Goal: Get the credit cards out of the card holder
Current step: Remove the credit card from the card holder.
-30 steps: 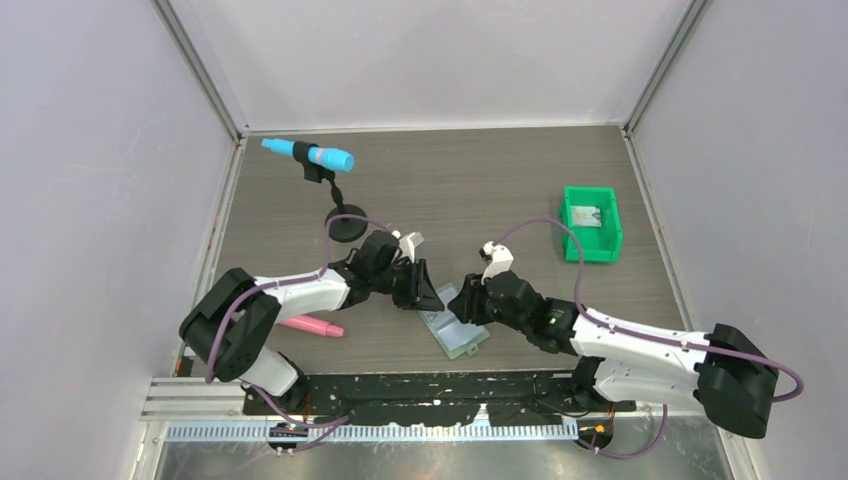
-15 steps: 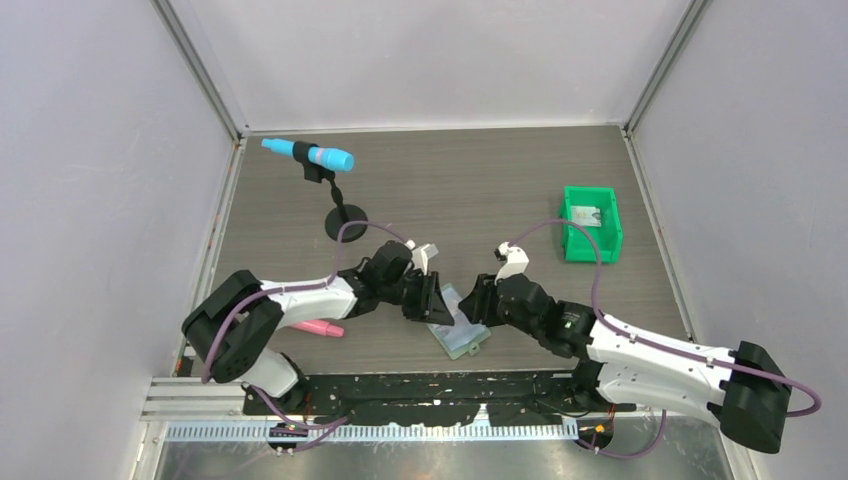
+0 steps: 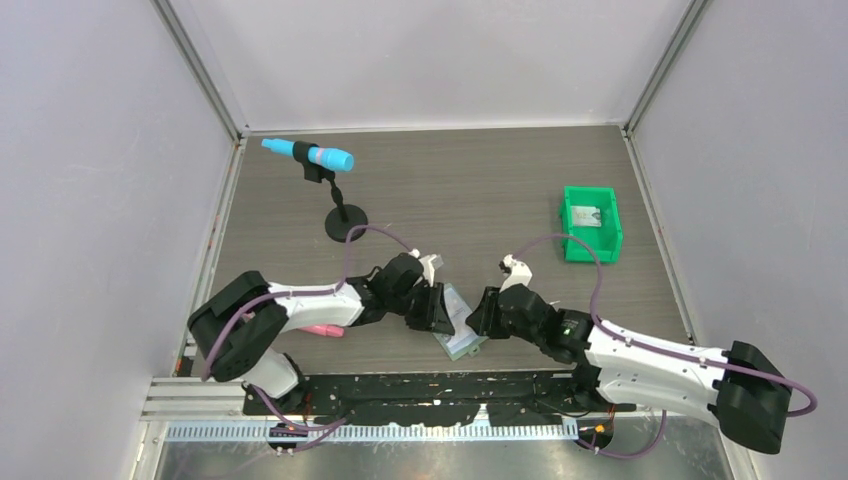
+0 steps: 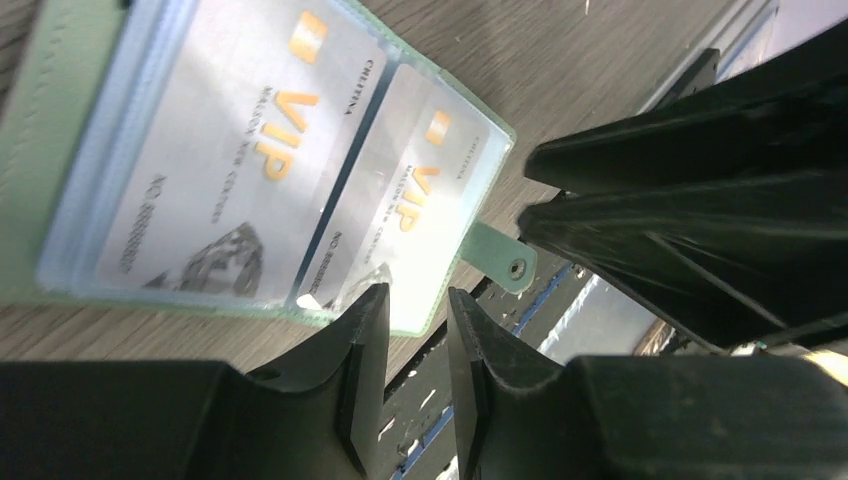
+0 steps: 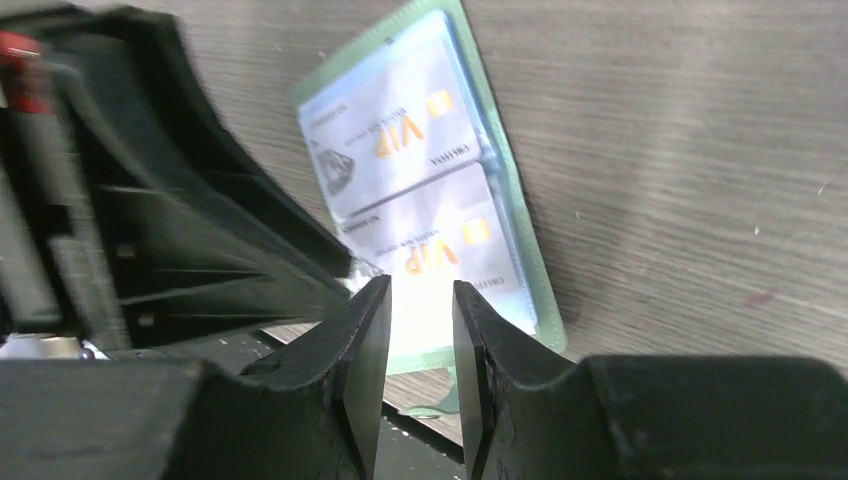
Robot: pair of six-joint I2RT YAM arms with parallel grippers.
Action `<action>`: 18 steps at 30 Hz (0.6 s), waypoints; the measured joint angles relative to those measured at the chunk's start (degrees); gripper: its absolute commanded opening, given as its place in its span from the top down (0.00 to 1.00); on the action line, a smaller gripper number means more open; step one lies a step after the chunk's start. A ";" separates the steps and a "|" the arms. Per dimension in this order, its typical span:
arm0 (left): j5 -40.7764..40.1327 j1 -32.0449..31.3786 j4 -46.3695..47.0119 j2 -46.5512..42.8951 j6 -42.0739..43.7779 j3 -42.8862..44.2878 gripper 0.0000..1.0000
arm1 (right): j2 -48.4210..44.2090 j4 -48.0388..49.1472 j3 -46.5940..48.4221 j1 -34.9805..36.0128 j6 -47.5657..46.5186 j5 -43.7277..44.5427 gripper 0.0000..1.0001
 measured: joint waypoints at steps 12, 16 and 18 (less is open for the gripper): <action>-13.29 5.51 -17.29 -16.70 5.40 2.54 0.61 | 9.46 6.14 -2.93 0.74 2.01 0.26 0.55; -13.20 7.61 -19.47 -17.64 6.01 2.69 0.61 | 13.27 12.07 -2.69 0.07 -4.57 0.74 0.57; -12.50 8.72 -20.41 -17.64 6.01 2.64 0.61 | 15.76 14.36 -1.81 -0.79 -8.44 0.59 0.59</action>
